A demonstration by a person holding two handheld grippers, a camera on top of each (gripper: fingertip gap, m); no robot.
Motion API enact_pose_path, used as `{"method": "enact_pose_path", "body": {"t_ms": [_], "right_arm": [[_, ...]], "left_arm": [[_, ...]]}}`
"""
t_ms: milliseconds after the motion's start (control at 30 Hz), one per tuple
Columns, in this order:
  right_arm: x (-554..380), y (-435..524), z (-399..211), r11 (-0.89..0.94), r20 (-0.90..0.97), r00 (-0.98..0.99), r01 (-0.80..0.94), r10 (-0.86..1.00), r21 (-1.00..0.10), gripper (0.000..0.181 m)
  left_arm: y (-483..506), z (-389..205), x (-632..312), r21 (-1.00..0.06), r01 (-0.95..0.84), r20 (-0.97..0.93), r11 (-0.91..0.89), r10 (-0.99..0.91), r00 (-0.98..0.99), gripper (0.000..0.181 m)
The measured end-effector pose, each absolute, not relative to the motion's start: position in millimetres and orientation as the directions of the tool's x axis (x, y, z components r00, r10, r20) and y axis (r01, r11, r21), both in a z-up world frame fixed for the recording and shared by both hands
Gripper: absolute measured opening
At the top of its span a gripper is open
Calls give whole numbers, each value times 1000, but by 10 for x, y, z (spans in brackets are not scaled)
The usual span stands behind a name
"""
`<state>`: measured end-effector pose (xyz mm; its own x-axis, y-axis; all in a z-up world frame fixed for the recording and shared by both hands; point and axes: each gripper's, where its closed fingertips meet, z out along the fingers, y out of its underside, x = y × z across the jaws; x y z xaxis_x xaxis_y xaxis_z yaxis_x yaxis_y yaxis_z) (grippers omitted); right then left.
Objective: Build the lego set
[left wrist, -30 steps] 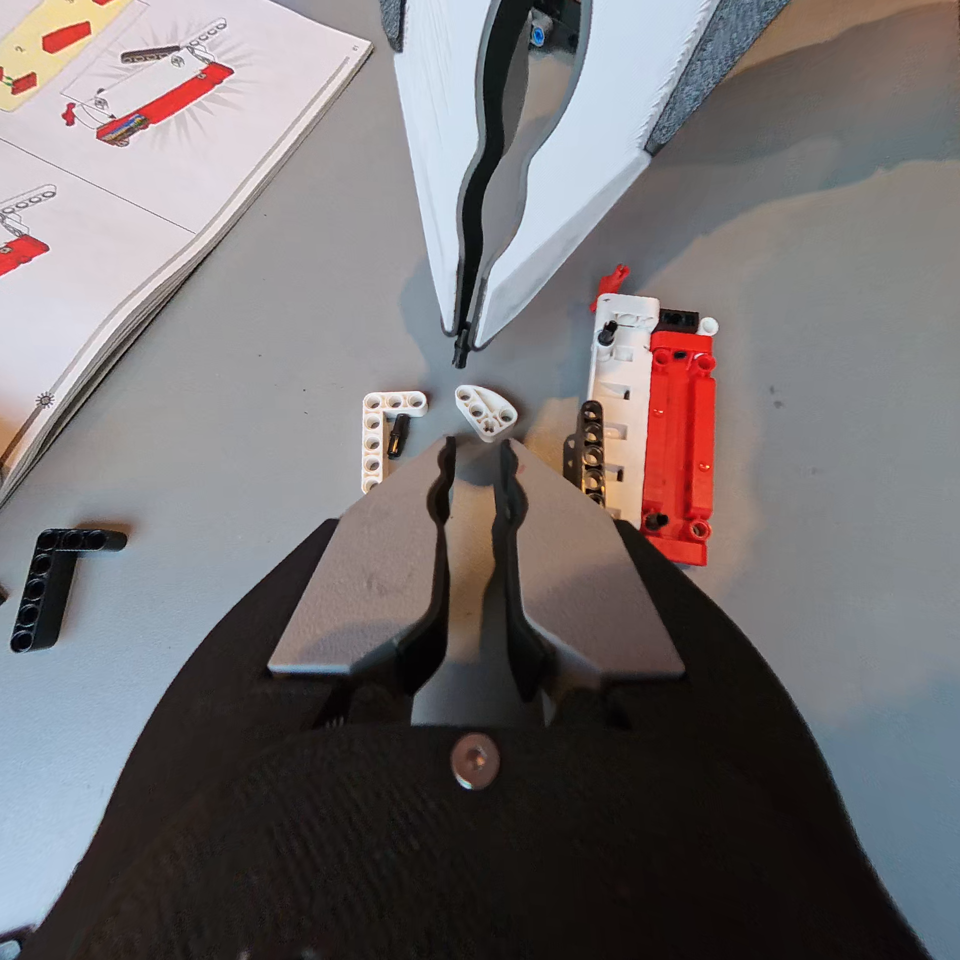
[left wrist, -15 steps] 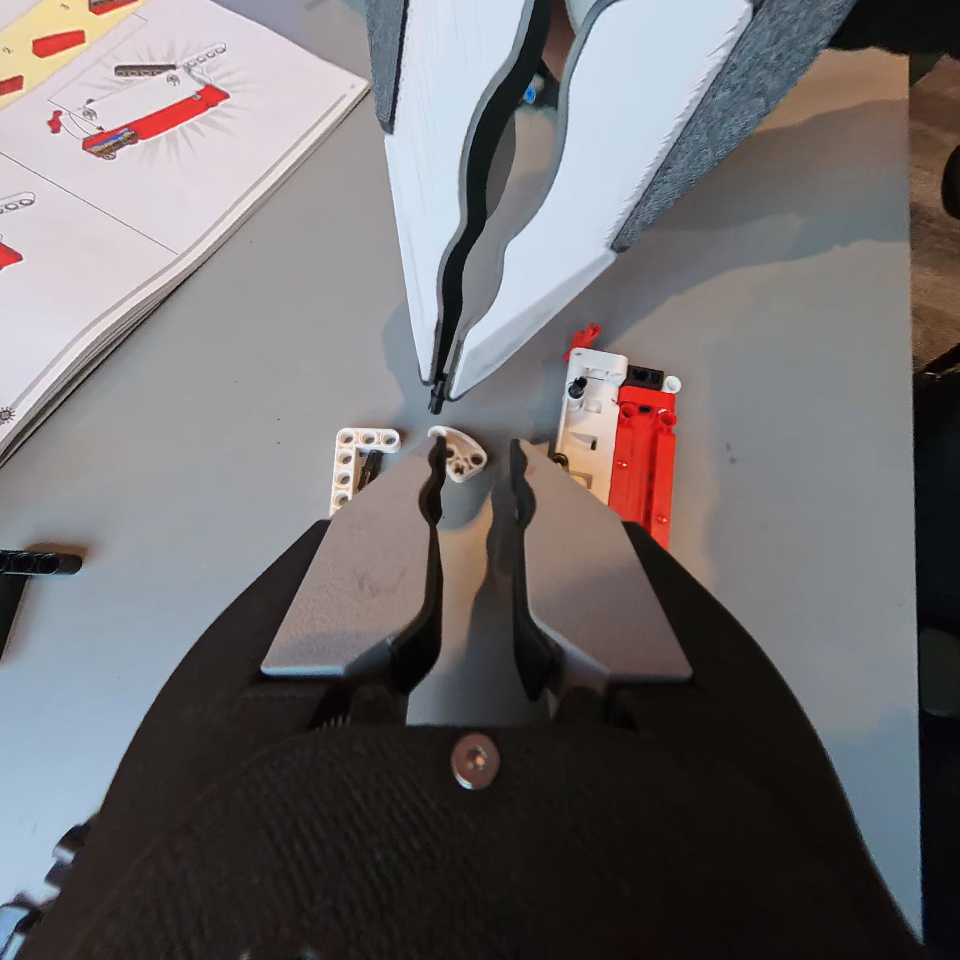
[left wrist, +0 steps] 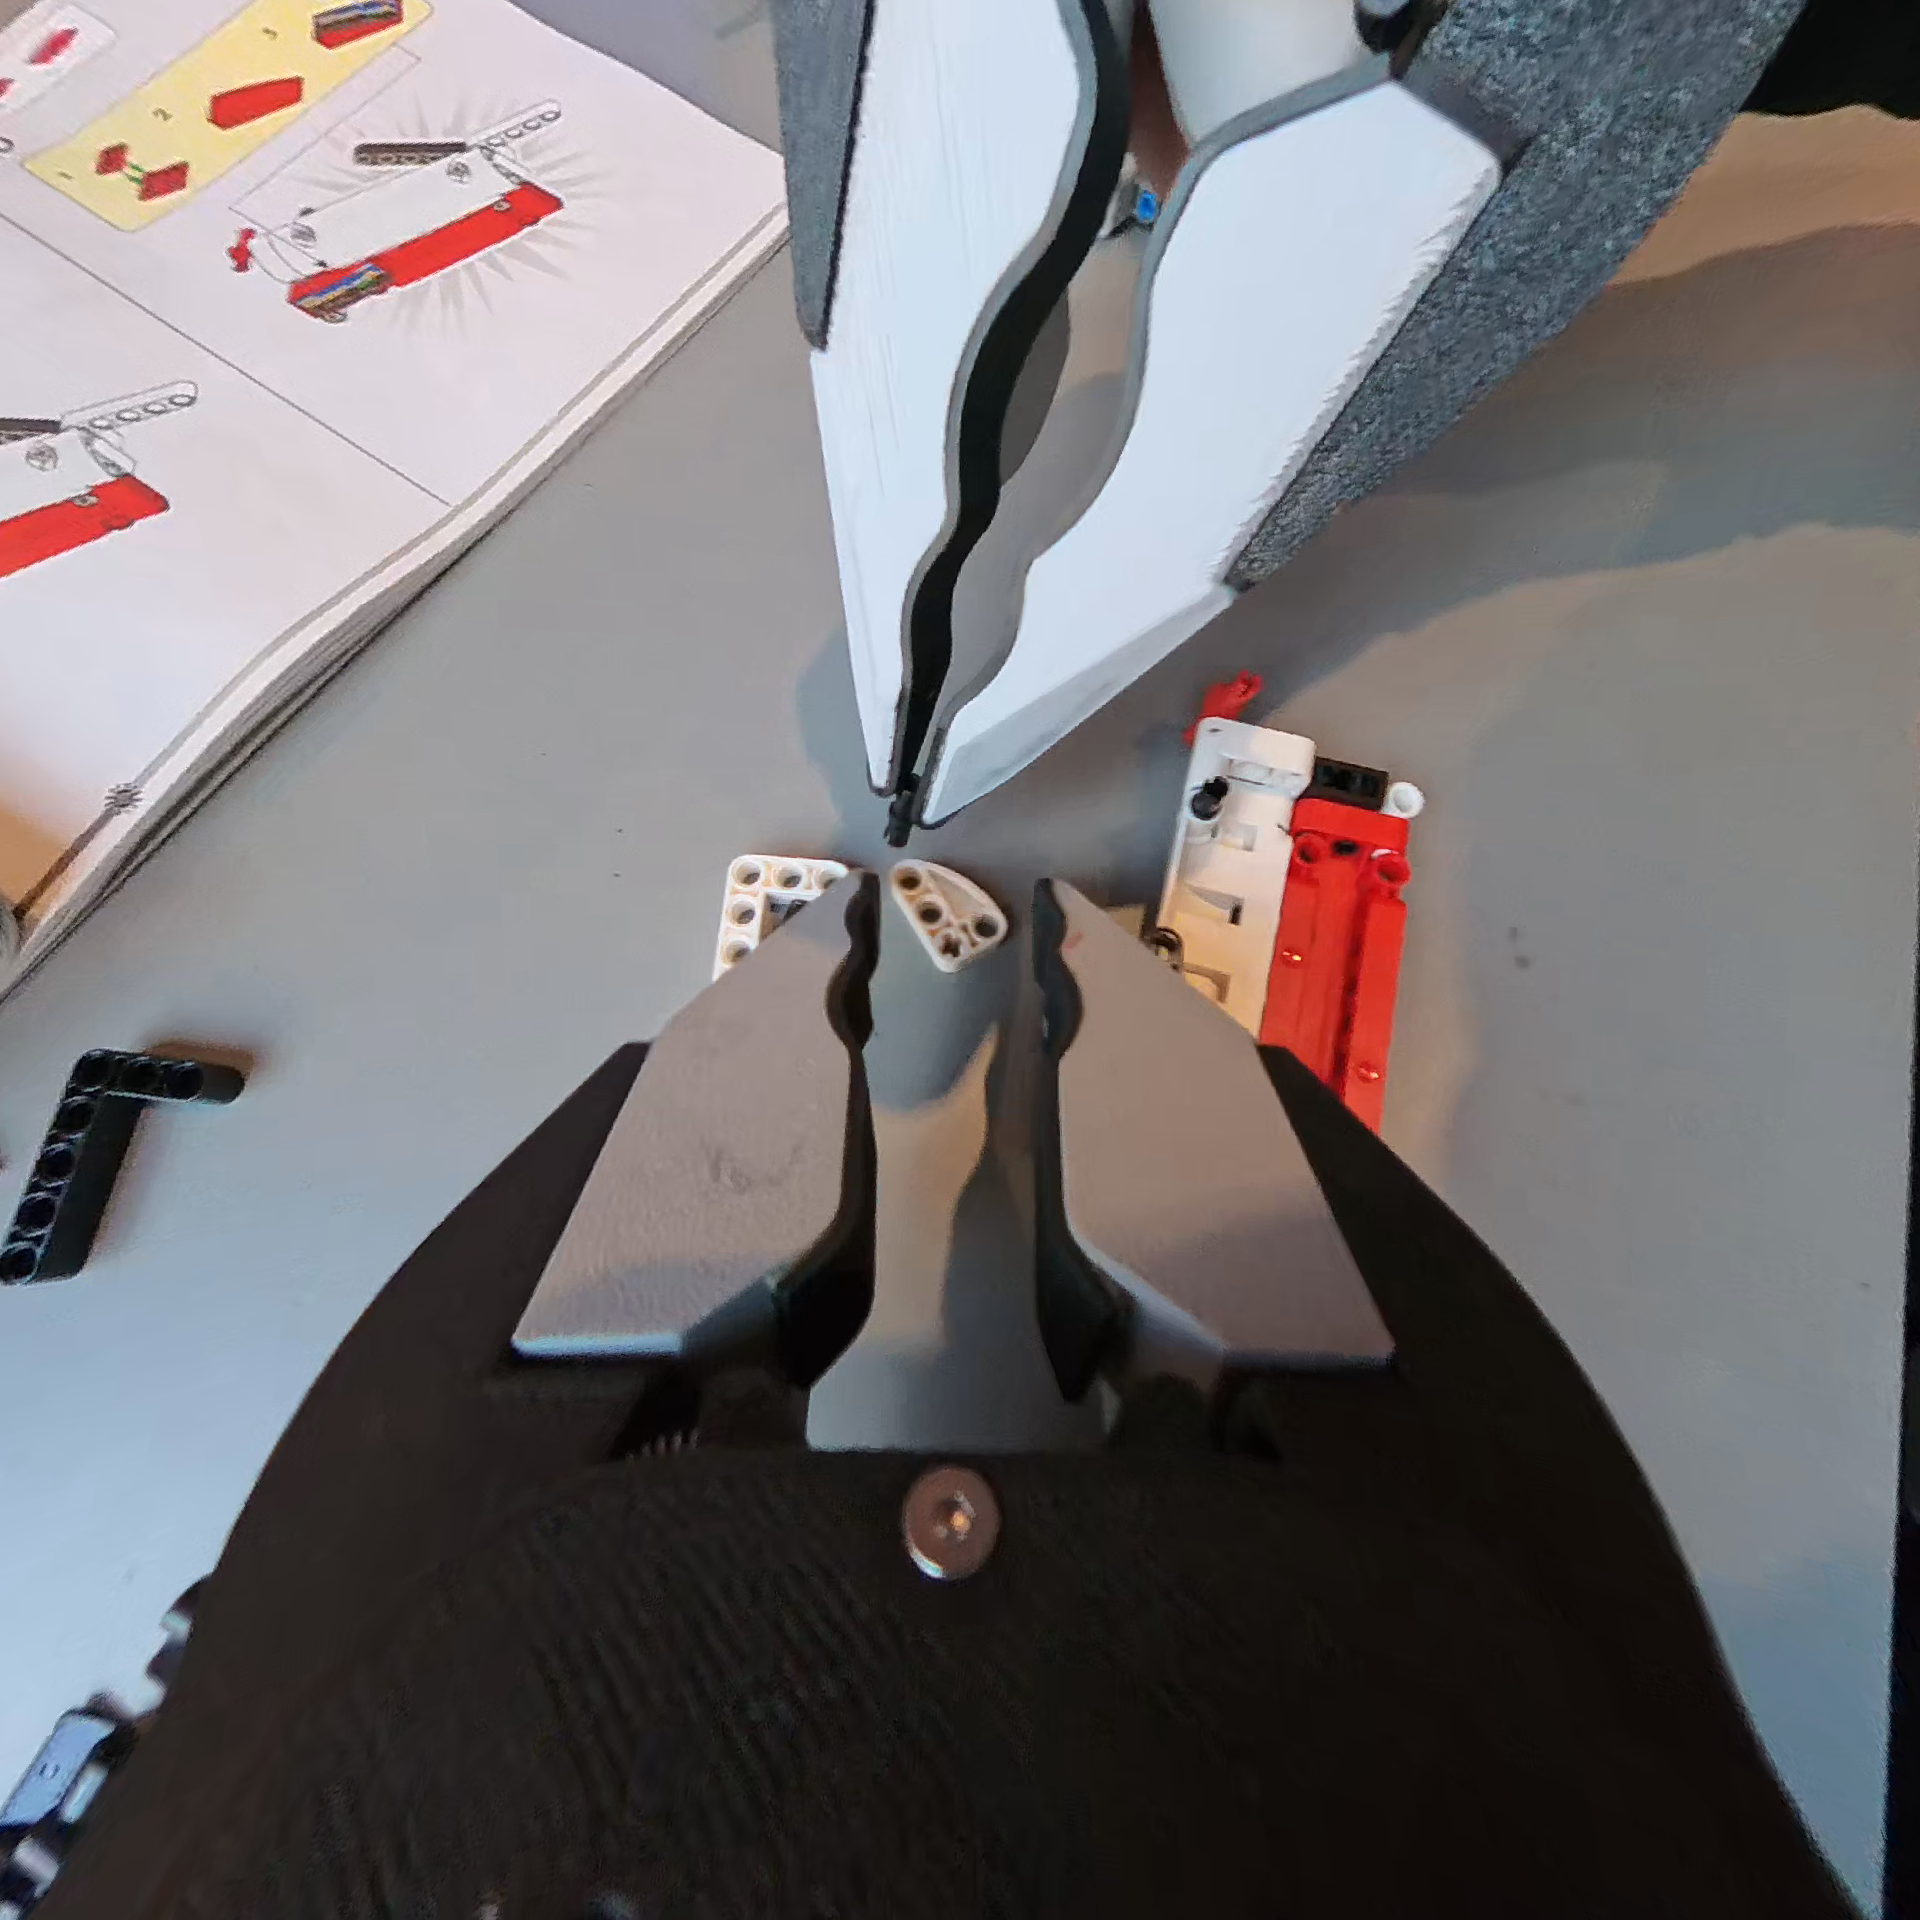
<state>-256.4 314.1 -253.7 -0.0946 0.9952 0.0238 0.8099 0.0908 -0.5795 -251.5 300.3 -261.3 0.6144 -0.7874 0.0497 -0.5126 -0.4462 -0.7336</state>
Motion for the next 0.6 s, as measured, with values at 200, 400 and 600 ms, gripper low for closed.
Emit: {"method": "enact_pose_path", "body": {"t_ms": [200,400,600], "right_arm": [[-2520,3068,-2626,90,2,-106,830,994,-550,4],[-2553,2971,-2589,79,-37,-122,816,992,-573,4],[-2565,3037,-2526,69,-25,-103,806,994,-587,4]], "left_arm": [[2970,-2716,-2534,-704,-552,26,-447,-793,609,24],[2977,-2719,-2552,-705,-557,21,-439,-798,602,14],[2958,-2718,-2559,-719,-546,43,-430,-811,583,12]]}}
